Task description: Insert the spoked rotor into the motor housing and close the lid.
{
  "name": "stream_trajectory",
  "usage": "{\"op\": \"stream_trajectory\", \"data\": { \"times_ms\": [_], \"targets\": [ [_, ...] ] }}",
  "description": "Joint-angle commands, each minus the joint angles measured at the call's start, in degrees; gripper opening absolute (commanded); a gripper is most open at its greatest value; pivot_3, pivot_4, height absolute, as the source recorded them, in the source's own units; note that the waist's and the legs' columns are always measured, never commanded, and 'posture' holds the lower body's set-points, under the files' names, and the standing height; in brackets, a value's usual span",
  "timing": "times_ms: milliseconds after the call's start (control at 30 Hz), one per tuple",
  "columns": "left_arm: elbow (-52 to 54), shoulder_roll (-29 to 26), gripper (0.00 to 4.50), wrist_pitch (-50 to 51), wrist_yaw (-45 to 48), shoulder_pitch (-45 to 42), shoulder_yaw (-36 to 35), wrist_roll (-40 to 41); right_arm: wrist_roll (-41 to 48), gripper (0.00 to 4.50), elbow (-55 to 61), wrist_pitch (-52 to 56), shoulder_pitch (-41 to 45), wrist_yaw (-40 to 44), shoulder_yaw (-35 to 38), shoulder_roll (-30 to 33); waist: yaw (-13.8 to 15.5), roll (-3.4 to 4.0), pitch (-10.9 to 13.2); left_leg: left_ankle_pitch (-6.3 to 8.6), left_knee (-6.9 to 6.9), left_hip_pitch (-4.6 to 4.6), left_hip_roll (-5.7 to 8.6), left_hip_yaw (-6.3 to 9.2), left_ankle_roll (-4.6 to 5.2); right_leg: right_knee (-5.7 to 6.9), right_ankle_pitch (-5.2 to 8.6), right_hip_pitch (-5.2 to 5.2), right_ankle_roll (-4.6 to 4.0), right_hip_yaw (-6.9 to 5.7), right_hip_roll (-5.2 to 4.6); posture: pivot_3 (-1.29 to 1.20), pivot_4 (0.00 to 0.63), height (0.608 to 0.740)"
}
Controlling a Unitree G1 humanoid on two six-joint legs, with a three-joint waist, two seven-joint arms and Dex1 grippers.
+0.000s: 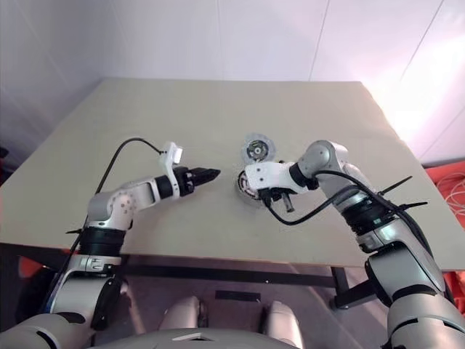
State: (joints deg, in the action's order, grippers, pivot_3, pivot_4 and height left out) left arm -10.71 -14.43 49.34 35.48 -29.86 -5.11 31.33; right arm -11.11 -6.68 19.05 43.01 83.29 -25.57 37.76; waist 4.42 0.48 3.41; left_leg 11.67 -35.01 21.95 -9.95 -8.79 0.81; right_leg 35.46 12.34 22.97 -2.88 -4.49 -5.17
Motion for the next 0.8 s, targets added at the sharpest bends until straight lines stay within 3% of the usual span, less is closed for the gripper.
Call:
{"op": "stream_trajectory", "data": {
  "times_ms": [33, 233, 333, 533, 800],
  "targets": [
    [3.2, -0.3, 3.06, -0.7, -0.6, 0.4, -1.5, 1.0, 2.6, 0.08, 6.8, 17.1, 2.5, -0.5, 2.5, -1.0, 0.2, 0.0, 0.0, 0.0, 0.0, -0.02, 0.0, 0.0, -0.01, 0.0, 0.0, -0.01, 0.0, 0.0, 0.0, 0.0, 0.0, 0.74],
    [4.5, -0.9, 3.06, -0.8, -1.5, 2.3, -3.1, 1.4, 10.0, 0.08, 9.3, 59.0, 9.7, -4.6, 3.5, -5.4, 0.3, 0.22, 0.2, 0.03, 0.01, -0.12, -0.02, 0.01, -0.35, 0.1, 0.0, -0.02, 0.0, 0.01, 0.01, 0.0, 0.0, 0.74],
    [5.4, -0.8, 3.06, -0.5, -1.9, 3.2, -3.4, 1.7, 10.1, 0.08, 1.7, 71.8, 15.4, -14.6, 8.0, -12.5, 0.2, 0.3, 0.2, -0.06, 0.08, -0.2, -0.06, 0.03, -0.52, 0.17, -0.01, 0.0, -0.02, 0.04, 0.08, 0.0, 0.0, 0.74],
    [6.6, -0.7, 3.06, -0.2, -2.7, 4.0, -3.5, 2.1, 13.8, 0.08, -3.5, 73.4, 17.4, -29.1, 13.4, -20.7, 1.4, 0.24, 0.3, -0.35, 0.44, -0.24, -0.07, 0.07, -1.04, 0.03, -0.02, 0.01, -0.07, 0.08, 0.15, 0.0, 0.0, 0.74],
    [8.1, -2.2, 3.06, 0.1, -3.6, 5.2, -5.0, 2.7, 19.3, 0.08, -8.8, 73.4, 15.7, -48.1, 20.3, -26.2, 1.4, 0.27, 0.5, -0.42, 0.68, -0.26, -0.02, 0.08, -1.16, -0.04, -0.02, 0.05, -0.05, 0.09, 0.16, 0.0, 0.0, 0.74]
  ]
}}
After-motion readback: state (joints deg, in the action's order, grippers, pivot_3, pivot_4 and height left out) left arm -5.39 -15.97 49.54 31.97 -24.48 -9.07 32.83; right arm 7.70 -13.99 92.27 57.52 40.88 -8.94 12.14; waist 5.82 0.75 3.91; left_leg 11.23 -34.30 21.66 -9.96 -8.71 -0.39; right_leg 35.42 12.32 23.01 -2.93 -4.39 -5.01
